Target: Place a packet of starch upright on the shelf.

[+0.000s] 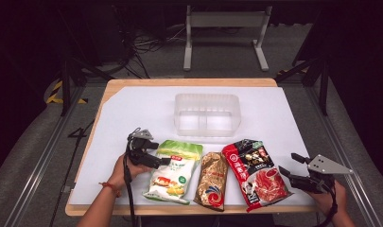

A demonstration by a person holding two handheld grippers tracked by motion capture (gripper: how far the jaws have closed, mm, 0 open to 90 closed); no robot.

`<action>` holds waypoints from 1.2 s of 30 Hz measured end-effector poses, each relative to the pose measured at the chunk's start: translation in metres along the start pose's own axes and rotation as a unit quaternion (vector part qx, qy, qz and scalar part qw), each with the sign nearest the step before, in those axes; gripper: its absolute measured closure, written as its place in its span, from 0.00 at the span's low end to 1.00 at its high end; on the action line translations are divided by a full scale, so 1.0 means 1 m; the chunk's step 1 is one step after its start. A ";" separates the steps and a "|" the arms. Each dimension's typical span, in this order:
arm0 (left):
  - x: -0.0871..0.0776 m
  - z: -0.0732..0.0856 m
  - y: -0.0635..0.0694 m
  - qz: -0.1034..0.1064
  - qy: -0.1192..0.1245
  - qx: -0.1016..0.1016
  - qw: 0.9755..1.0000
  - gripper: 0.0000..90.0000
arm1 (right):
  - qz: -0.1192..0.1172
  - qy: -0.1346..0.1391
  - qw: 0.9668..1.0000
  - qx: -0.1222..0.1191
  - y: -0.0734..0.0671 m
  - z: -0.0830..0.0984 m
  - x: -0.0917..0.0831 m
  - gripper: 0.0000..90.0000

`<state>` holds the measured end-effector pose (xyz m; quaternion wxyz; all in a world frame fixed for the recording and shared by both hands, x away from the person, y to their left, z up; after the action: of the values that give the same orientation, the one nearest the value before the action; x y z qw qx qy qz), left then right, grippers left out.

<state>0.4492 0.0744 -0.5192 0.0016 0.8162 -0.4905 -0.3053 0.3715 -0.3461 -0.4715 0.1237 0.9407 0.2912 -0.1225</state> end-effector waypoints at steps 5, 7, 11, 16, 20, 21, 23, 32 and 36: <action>0.009 -0.009 -0.007 0.002 0.004 -0.009 1.000 0.05 | -0.001 -0.005 1.000 0.000 -0.001 0.002 0.000 0.36; 0.010 -0.009 -0.007 -0.001 -0.002 0.001 1.000 0.05 | -0.003 -0.006 1.000 0.001 -0.002 0.002 0.001 0.35; 0.010 -0.011 -0.008 0.000 0.003 -0.021 1.000 0.07 | -0.005 -0.011 1.000 0.003 -0.003 0.004 0.002 0.35; 0.007 -0.010 0.000 0.047 0.007 -0.033 0.998 0.21 | -0.010 -0.014 1.000 0.009 -0.004 0.005 0.002 0.36; 0.006 -0.011 0.001 0.057 0.007 -0.048 0.997 0.21 | -0.012 -0.017 1.000 0.013 -0.004 0.006 0.002 0.36; 0.005 -0.010 -0.001 0.054 0.007 -0.044 0.998 0.23 | -0.013 -0.017 1.000 0.013 -0.004 0.006 0.001 0.36; 0.005 -0.010 -0.003 0.041 0.004 -0.041 0.998 0.30 | -0.010 -0.016 1.000 0.011 -0.003 0.006 0.001 0.36; 0.009 -0.010 -0.010 -0.049 -0.008 0.040 0.998 0.63 | -0.010 -0.015 1.000 0.006 -0.005 0.004 0.003 0.36; 0.004 -0.011 -0.012 -0.045 0.006 0.045 0.998 0.87 | -0.009 -0.018 1.000 0.003 -0.006 0.004 0.004 0.36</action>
<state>0.4660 0.0743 -0.5158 -0.0458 0.8384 -0.4665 -0.2783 0.3705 -0.3409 -0.4776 0.1250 0.9360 0.2971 -0.1418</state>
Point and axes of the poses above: each handheld gripper's, and its own axes: x roughly forward along the jaws, z roughly out of its underside, y roughly to its right, the point moved 10 cm from there along x, roughly forward along the jaws, and after that the axes turned 11 degrees about y, right-handed, at the moved point
